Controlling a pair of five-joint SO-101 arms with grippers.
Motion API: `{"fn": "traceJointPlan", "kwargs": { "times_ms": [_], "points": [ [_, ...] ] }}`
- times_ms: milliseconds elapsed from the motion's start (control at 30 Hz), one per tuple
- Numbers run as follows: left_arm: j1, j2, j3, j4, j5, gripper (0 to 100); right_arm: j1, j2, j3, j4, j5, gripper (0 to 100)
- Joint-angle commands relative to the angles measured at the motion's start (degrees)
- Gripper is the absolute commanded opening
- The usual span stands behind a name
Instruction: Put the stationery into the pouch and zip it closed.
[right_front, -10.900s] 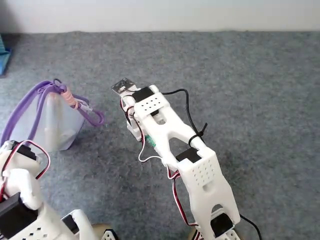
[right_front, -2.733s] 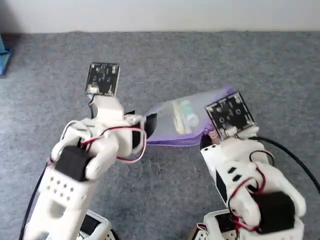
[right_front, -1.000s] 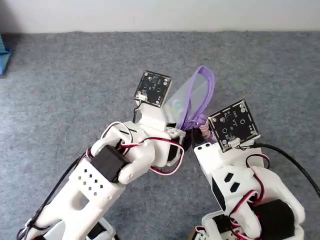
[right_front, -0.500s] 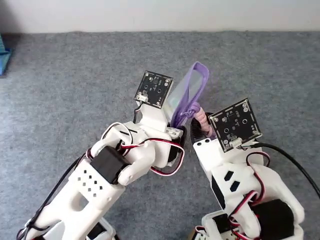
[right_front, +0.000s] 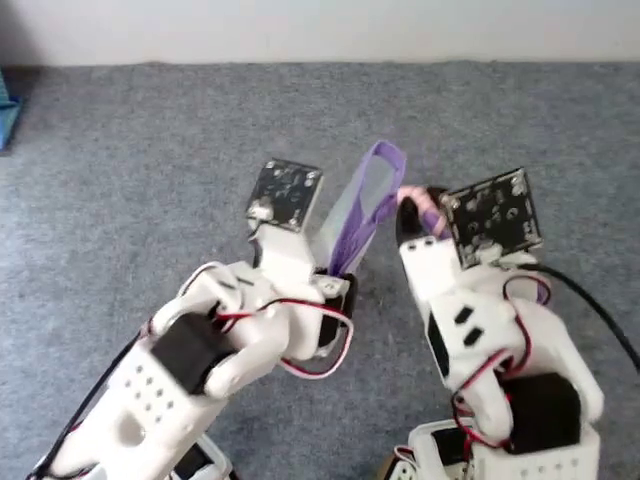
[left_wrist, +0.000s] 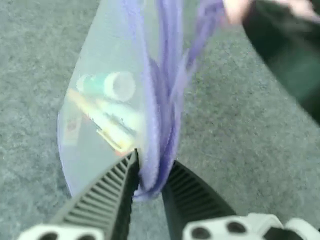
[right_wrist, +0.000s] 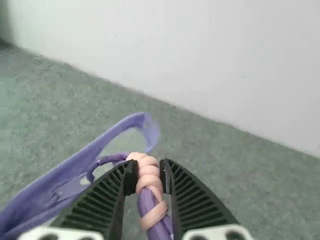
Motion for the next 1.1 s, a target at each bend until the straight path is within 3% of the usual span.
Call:
{"fn": "traceJointPlan", "kwargs": {
  "times_ms": [0,333,633,967,1067],
  "points": [
    [0.3,-7.1,3.3,2.1,1.5,1,3.6,4.9,-0.7,-5.3,-0.2,0.8],
    [0.3,-18.5,12.3,2.5,1.5,1,4.1,14.9,-0.7,-14.5,3.9,0.7],
    [0.4,-23.5,13.1,5.1,-0.6,1,9.9,25.2,-0.7,-26.3,4.7,0.7],
    [0.3,-24.5,13.2,5.6,-0.5,2,8.5,24.0,-0.7,-22.6,4.7,0.7],
    [-0.3,-24.6,13.1,5.7,-0.4,8,9.5,23.8,-0.6,-22.0,4.7,0.7]
  ]
}}
